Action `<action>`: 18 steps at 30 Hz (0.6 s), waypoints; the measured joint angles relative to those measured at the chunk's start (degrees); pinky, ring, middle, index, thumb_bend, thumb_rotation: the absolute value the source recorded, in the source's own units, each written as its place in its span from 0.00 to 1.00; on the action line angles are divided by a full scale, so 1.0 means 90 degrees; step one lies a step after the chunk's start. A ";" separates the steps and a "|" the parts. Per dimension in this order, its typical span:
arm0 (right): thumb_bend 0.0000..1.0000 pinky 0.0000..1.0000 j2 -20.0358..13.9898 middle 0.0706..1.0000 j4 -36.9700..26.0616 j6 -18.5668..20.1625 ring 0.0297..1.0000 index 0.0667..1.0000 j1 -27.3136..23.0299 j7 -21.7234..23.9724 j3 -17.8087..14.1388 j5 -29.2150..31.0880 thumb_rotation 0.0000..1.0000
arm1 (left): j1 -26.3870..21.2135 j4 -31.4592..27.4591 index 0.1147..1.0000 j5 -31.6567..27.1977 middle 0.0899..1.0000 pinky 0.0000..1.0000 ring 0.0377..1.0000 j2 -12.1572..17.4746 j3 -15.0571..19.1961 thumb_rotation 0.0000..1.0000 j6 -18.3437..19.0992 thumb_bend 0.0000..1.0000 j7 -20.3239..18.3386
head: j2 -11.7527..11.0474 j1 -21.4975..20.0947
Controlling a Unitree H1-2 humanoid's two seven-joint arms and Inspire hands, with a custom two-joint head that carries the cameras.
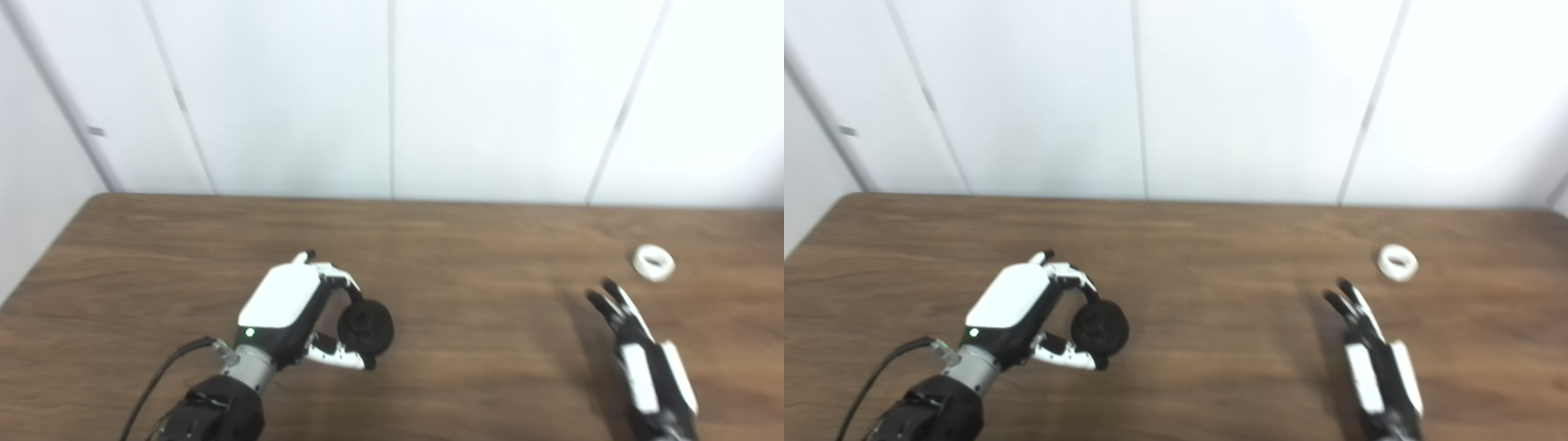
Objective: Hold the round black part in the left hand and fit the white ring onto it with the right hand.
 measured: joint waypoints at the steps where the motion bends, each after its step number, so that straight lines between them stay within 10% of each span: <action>1: 0.59 1.00 0.0009 0.88 -0.0005 0.0005 0.93 0.95 0.0000 -0.0024 0.0016 -0.0042 1.00 | 0.0045 0.0059 0.41 0.0001 0.73 1.00 0.85 -0.0055 -0.0017 0.05 -0.0059 0.52 0.0017 | 0.0000 0.0000; 18: 0.57 1.00 0.0169 0.89 -0.0236 0.0546 0.94 0.96 0.0078 -0.0234 0.0316 -0.0230 1.00 | 0.0631 0.0628 0.41 0.0333 0.73 1.00 0.84 -0.0570 -0.0476 0.05 -0.0691 0.52 0.0351 | 0.0410 -0.0293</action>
